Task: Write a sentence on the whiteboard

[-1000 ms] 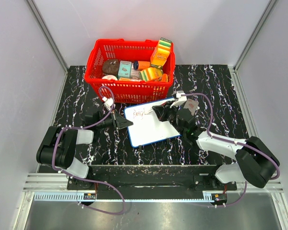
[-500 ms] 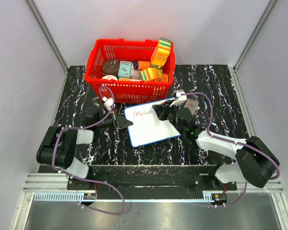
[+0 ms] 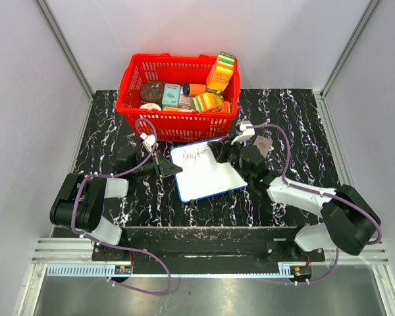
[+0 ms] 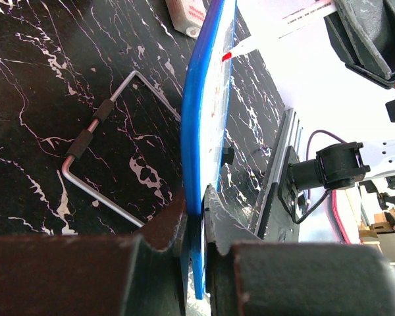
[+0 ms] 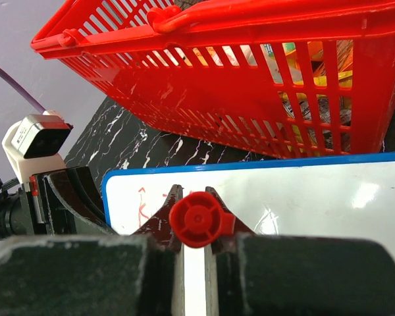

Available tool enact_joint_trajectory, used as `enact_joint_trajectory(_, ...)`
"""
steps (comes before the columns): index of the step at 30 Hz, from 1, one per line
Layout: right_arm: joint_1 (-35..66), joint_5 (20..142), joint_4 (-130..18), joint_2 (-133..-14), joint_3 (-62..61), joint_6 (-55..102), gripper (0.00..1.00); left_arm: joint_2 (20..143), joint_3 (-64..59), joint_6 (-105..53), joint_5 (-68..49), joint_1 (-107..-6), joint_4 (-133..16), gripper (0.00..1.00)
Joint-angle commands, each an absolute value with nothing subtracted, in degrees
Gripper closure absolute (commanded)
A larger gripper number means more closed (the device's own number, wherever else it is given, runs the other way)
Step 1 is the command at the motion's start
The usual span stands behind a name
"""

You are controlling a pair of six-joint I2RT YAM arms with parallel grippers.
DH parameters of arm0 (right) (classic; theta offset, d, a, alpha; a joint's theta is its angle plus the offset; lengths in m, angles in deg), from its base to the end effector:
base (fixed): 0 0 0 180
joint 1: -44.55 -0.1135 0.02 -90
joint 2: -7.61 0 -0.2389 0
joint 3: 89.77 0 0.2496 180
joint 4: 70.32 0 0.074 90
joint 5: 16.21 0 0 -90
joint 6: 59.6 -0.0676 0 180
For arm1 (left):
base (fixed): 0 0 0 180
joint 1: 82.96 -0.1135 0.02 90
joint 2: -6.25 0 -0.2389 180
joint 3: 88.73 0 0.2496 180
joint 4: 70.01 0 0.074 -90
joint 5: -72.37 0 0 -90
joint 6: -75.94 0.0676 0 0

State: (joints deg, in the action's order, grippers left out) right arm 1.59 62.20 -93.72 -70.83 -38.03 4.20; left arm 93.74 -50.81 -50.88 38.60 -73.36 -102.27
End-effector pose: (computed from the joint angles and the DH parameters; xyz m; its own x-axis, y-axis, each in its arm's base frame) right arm 0.2545 0.2184 0.2273 -0.2677 0.3417 -0.9009 -0.4487 0.7832 0.4304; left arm 0.2647 -0.1018 0.1290 -0.7594 -0.2094 -0.6160 0.5248 0.3625 -0.7702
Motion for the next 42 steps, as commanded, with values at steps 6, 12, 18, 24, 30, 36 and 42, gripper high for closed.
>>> enact_joint_trajectory(6,1.92,57.18,-93.86,-70.62,-36.75,5.17,1.00,93.53,-49.95,-44.65,35.37,-72.68,-101.28,1.00)
enact_joint_trajectory(12,2.01,56.83,-93.07,-69.74,-37.54,5.17,1.00,93.53,-50.04,-44.73,35.37,-72.68,-101.28,1.00)
enact_joint_trajectory(18,2.10,56.74,-92.72,-68.69,-38.85,5.00,1.00,93.62,-49.95,-44.65,35.37,-72.68,-101.28,1.00)
enact_joint_trajectory(24,2.01,57.18,-92.36,-67.72,-40.26,4.73,1.00,93.62,-49.95,-44.65,35.28,-72.68,-101.19,1.00)
enact_joint_trajectory(30,2.01,58.67,-92.28,-67.81,-41.23,4.12,1.00,93.62,-49.95,-44.65,35.28,-72.68,-101.19,1.00)
enact_joint_trajectory(36,2.10,59.38,-92.72,-66.93,-42.63,3.15,1.00,93.62,-49.95,-44.65,35.28,-72.59,-101.10,1.00)
enact_joint_trajectory(42,2.10,58.94,-94.03,-65.09,-42.11,3.50,1.00,93.53,-49.86,-44.65,35.19,-72.59,-101.10,1.00)
